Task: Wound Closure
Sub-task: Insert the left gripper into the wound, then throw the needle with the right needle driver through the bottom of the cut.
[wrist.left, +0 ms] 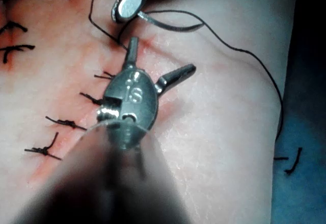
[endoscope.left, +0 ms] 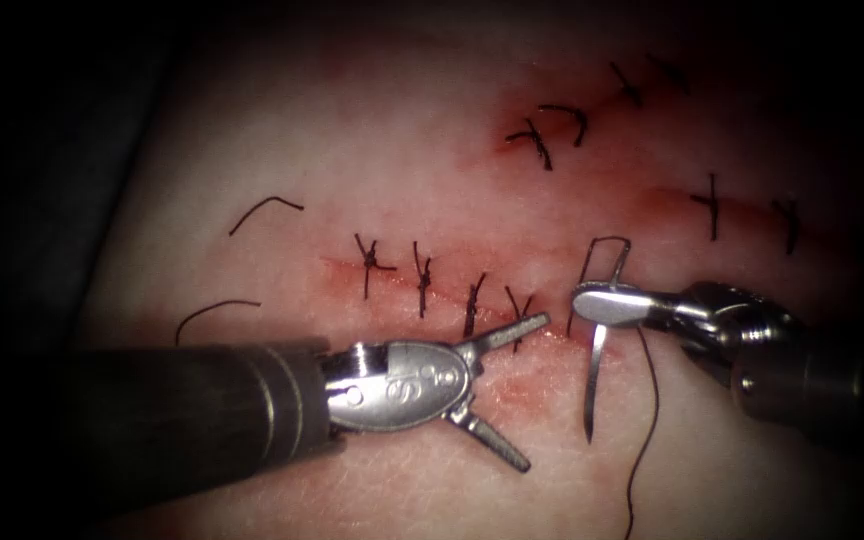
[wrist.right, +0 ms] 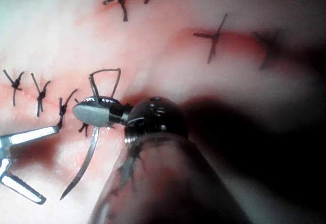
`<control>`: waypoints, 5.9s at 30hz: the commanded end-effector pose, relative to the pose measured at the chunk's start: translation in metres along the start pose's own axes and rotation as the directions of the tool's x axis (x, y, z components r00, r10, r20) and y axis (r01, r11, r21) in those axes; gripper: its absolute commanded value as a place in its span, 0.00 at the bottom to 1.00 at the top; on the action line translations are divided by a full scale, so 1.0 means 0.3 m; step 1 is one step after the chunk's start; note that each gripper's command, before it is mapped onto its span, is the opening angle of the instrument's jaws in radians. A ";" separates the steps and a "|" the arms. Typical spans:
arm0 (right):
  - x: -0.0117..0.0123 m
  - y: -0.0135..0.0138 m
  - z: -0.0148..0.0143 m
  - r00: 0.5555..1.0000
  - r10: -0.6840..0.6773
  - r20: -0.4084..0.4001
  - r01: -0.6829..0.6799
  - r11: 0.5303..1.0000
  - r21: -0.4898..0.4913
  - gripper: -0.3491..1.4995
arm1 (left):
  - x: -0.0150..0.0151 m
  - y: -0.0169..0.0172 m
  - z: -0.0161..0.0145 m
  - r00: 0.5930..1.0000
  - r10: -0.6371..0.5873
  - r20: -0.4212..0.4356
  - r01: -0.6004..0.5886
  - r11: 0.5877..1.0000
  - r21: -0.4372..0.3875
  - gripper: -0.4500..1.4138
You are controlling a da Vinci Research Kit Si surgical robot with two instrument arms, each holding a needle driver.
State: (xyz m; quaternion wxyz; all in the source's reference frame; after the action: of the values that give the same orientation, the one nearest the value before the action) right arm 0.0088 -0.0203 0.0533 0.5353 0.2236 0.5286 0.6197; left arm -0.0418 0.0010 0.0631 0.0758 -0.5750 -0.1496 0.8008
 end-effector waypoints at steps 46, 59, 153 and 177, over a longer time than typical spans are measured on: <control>-0.0049 0.0052 0.0063 0.586 -0.810 0.033 0.784 0.555 -0.278 0.00 | -0.039 -0.024 0.035 0.760 -0.008 0.650 0.158 0.972 -0.173 0.00; -0.0097 0.0020 0.0114 0.438 -0.898 0.042 0.865 0.408 -0.293 0.00 | -0.037 -0.020 0.034 0.753 -0.035 0.657 0.182 0.971 -0.157 0.22; -0.0086 0.0177 0.0118 0.852 -0.515 0.094 0.523 0.843 -0.122 0.00 | -0.027 0.010 0.025 0.869 -0.096 0.486 0.076 0.995 0.061 0.10; -0.0234 0.0178 0.0127 0.970 -0.082 0.230 0.114 0.985 -0.132 0.00 | -0.029 0.009 0.024 0.868 -0.100 0.486 0.079 0.995 0.063 0.05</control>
State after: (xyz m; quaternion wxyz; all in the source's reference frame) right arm 0.0113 -0.0240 0.0608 0.6350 0.2273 0.4277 0.6018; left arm -0.0449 -0.0050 0.0714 0.0845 -0.3444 -0.1735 0.9188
